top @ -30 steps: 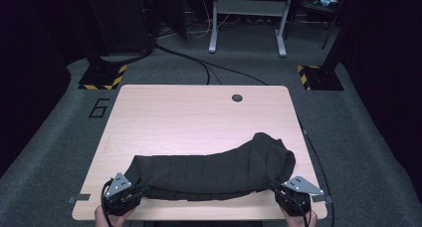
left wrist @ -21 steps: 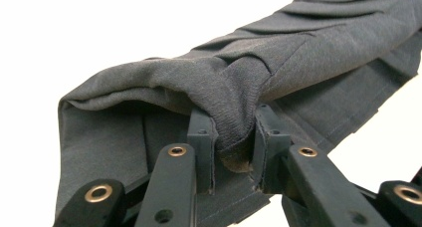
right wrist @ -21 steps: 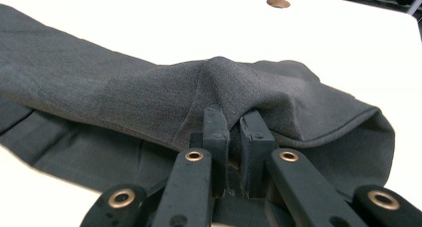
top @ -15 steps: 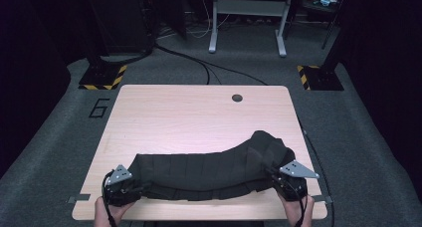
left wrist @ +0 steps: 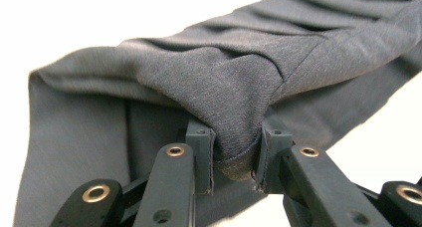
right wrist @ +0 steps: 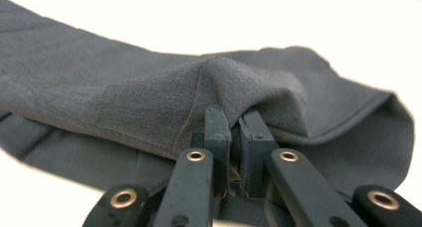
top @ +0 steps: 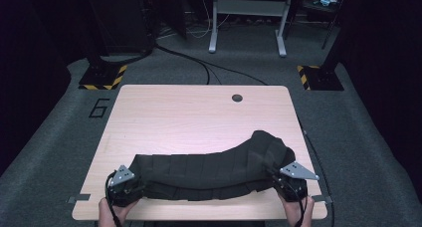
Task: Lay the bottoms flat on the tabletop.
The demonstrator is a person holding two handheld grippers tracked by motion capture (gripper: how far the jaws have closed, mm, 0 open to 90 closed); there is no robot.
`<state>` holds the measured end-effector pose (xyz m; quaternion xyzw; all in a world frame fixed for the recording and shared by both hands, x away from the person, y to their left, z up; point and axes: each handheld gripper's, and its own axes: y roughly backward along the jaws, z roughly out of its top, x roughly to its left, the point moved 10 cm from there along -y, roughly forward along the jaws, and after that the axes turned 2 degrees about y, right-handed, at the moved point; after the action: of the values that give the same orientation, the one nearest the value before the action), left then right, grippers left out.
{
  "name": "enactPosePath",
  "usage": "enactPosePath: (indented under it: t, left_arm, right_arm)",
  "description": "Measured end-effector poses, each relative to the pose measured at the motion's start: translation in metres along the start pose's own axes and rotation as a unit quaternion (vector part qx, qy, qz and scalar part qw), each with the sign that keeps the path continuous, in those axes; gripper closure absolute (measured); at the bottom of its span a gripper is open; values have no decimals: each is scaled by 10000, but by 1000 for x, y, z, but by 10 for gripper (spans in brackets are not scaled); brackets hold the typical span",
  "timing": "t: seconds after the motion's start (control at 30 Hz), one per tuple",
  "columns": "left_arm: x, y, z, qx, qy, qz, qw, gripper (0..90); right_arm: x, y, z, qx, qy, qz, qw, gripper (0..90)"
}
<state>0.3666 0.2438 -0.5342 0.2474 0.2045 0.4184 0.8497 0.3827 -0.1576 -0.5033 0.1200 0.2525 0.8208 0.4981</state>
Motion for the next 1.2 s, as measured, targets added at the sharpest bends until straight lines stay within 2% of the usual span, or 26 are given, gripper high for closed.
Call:
enactPosePath:
  t: [0.1,0.27,0.4,0.5,0.53,0.6,0.67,0.7,0.73,0.77,0.83,0.87,0.9,0.97,1.03,1.1,1.13,1.2]
  left_arm:
    - [5,1,19,-140,-2,57,9999,732]
    - [16,-4,42,-211,17,121,9997,734]
    - [24,-12,46,36,-63,82,9999,734]
    - [34,-19,62,124,-80,17,9999,734]
    - [40,-22,69,171,-158,33,9997,734]
    - [54,-32,88,210,-209,191,9994,731]
    - [72,-46,107,206,-97,338,9992,689]
    - [84,-53,113,314,-57,549,9980,632]
    - [94,-59,117,354,58,665,9971,549]
    - [99,-64,119,408,171,620,9971,487]
    - [104,-69,115,453,258,604,9968,418]
    - [103,-70,110,567,228,547,9966,389]
    - [102,-72,105,584,281,530,9965,371]
    - [99,-73,95,669,173,468,9965,353]
    - [96,-74,85,787,177,403,9959,328]
    - [94,-73,81,800,145,362,9960,300]
    - [92,-72,80,766,193,343,9963,285]
    - [90,-71,80,700,193,351,9967,247]
  right_arm:
    - [-4,-2,17,-92,130,-63,9999,841]
    - [-16,-12,40,-154,224,-69,9996,841]
    - [-20,-21,44,-44,221,-60,9997,841]
    - [-26,-31,57,1,289,-56,9996,842]
    - [-30,-36,65,6,299,-58,9995,841]
    - [-40,-52,84,85,369,-84,9992,840]
    - [-55,-76,106,190,299,-131,9993,833]
    - [-63,-91,116,247,215,-214,9992,805]
    - [-71,-104,123,364,127,-340,9987,721]
    - [-77,-115,127,439,-36,-391,9983,656]
    - [-82,-128,128,636,-253,-394,9969,482]
    - [-82,-130,125,668,-258,-370,9967,450]
    - [-80,-132,119,749,-312,-331,9962,423]
    - [-78,-133,104,881,-303,-326,9951,350]
    - [-77,-135,85,1054,-281,-258,9937,333]
    - [-78,-137,69,1204,-312,-190,9921,286]
    - [-79,-138,63,1270,-383,-171,9910,259]
    - [-81,-139,54,1288,-430,-98,9907,209]
